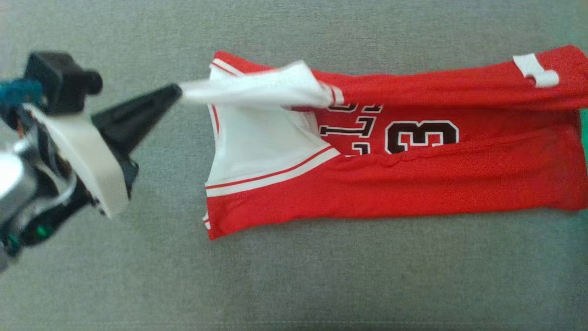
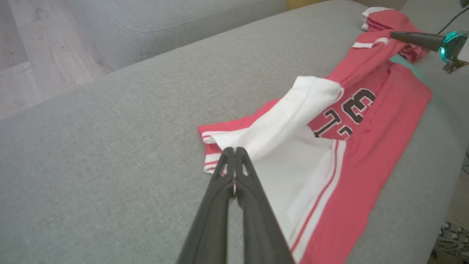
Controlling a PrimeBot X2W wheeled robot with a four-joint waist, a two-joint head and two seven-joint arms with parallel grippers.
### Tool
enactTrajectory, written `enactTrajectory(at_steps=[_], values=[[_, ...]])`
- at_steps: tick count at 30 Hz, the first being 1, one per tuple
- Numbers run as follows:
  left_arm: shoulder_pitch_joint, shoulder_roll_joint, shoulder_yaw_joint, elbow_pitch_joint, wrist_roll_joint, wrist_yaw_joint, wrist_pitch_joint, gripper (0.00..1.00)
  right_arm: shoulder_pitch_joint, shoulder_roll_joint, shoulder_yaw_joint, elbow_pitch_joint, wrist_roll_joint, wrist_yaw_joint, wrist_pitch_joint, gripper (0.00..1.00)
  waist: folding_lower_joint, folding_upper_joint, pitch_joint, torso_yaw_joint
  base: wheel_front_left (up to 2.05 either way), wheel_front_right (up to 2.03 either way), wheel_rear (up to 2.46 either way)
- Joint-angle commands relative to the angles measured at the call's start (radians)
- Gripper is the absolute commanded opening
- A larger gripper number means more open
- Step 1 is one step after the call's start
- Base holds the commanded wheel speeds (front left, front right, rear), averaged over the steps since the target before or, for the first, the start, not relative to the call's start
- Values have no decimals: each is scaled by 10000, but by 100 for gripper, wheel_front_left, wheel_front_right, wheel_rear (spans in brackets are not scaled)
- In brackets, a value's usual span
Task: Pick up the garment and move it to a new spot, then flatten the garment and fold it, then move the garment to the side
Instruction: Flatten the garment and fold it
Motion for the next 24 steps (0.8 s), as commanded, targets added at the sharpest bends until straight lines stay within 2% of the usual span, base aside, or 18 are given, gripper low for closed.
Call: enactTrajectory(at_steps=[1, 8, 15, 20, 21, 22, 23, 24], values=[[27, 605, 456, -520, 170, 229, -318, 0, 546, -372, -268, -449, -99, -7, -25, 0, 1, -1, -10, 101, 0, 0, 0], [848, 652, 92, -1076, 480, 725, -871, 0, 1678, -134, -977, -1121, -607, -7, 34, 0, 1, -1, -65, 149, 0, 0, 0], [1692, 638, -178, -1171, 473, 1119, -1302, 0, 2752, 552, -1778, -1996, -1137, -7, 384, 0, 1, -1, -79, 46, 0, 0, 0], [2186, 481, -262, -1158, 309, 1523, -1536, 0, 2913, 1055, -2017, -2255, -1560, -7, 628, 0, 1, -1, -58, -6, 0, 0, 0], [2282, 391, -288, -1113, 285, 1615, -1552, 0, 2892, 1113, -1955, -2280, -1698, -7, 660, 22, 1, -1, -53, -5, 0, 0, 0], [2348, 284, -295, -1039, 338, 1757, -1642, 0, 2851, 1183, -1955, -2260, -1871, -7, 642, 78, 1, -1, -49, -10, 0, 0, 0], [2412, 139, -283, -920, 430, 1958, -1809, 29, 2797, 1290, -2032, -2209, -2042, -7, 570, 100, 1, -1, -56, -11, 0, 0, 0], [2476, -34, -293, -789, 589, 2130, -1999, 67, 2755, 1405, -2102, -2157, -2206, -7, 488, 100, 1, -1, -82, -4, 0, 0, 0]])
